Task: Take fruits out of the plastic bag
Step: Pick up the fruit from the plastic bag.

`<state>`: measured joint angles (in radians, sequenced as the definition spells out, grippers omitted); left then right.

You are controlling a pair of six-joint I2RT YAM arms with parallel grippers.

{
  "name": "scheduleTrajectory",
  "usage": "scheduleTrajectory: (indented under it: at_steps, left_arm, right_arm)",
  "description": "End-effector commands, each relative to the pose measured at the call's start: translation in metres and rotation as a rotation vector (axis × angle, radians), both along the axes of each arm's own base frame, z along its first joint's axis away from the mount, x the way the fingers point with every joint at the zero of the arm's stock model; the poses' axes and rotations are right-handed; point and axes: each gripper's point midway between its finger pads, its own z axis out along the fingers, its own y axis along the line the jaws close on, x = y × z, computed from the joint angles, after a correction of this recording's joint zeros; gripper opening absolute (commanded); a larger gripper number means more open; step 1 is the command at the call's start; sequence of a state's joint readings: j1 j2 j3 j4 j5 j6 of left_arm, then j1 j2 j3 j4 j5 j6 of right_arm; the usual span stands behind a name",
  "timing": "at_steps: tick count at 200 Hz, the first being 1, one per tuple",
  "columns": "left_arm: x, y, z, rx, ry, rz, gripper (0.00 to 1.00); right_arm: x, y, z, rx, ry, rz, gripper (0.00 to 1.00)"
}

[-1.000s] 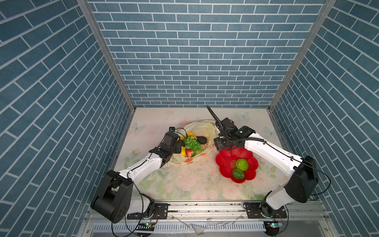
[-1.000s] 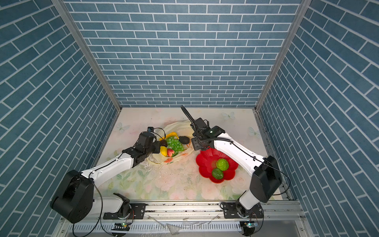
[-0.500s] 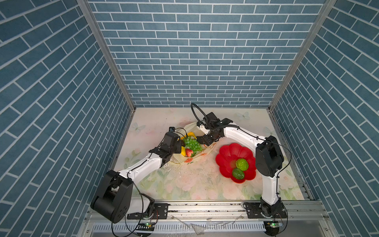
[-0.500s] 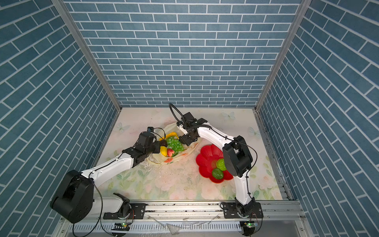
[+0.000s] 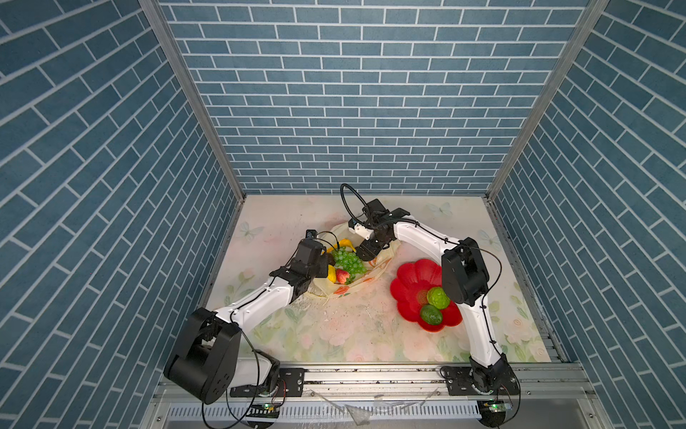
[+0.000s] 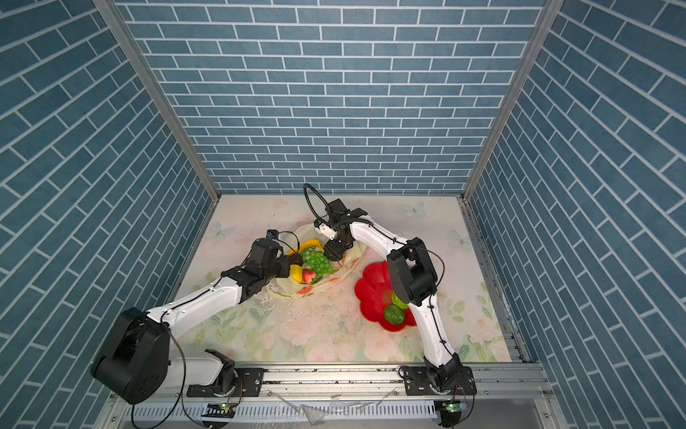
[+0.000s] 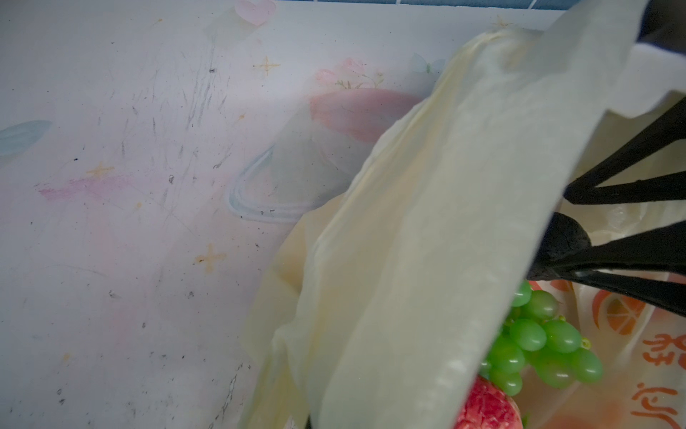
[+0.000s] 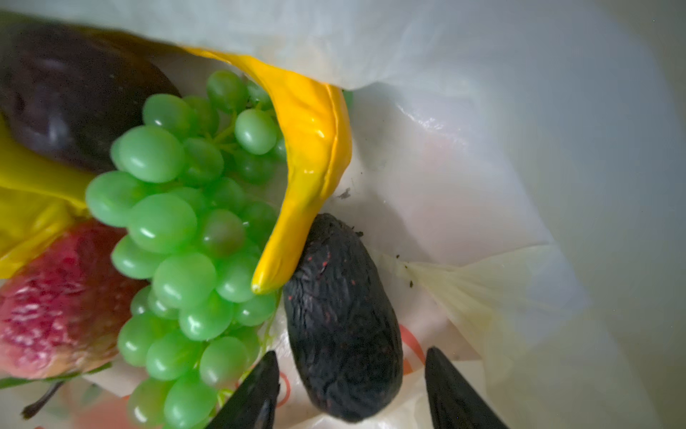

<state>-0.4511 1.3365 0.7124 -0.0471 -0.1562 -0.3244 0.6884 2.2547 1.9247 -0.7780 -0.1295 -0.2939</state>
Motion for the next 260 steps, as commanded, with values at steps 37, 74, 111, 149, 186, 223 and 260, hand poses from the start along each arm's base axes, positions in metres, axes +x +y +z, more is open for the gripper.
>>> scheduleTrajectory:
  at_steps: [37,74,111,149,186,223,260]
  left_arm:
    - [-0.001,0.004,-0.002,0.011,-0.001,0.009,0.00]
    - [-0.001,0.004,-0.003,0.013,0.001,0.009,0.00]
    - [-0.002,0.004,-0.003,0.012,0.002,0.008,0.00]
    - [-0.002,0.004,-0.003,0.013,0.004,0.008,0.00]
    - [-0.002,0.004,-0.003,0.014,0.004,0.007,0.00]
    - [-0.002,0.004,-0.004,0.013,0.006,0.007,0.00]
    - [-0.002,0.005,-0.002,0.017,0.002,0.010,0.00]
  right_arm:
    - [0.002,0.008,-0.012,-0.012,0.042,0.074,0.60]
    - [0.001,0.011,-0.015,-0.009,0.061,0.076,0.51]
    - [-0.001,0.012,-0.008,0.004,0.055,0.075,0.45]
    - [-0.003,0.012,0.000,0.012,0.041,0.075,0.43]
    - [-0.005,0.006,0.018,0.035,-0.004,0.040,0.42]
    - [-0.014,-0.007,0.050,0.104,-0.077,-0.028,0.42]
    - [-0.042,-0.035,0.072,0.159,-0.111,-0.106,0.42]
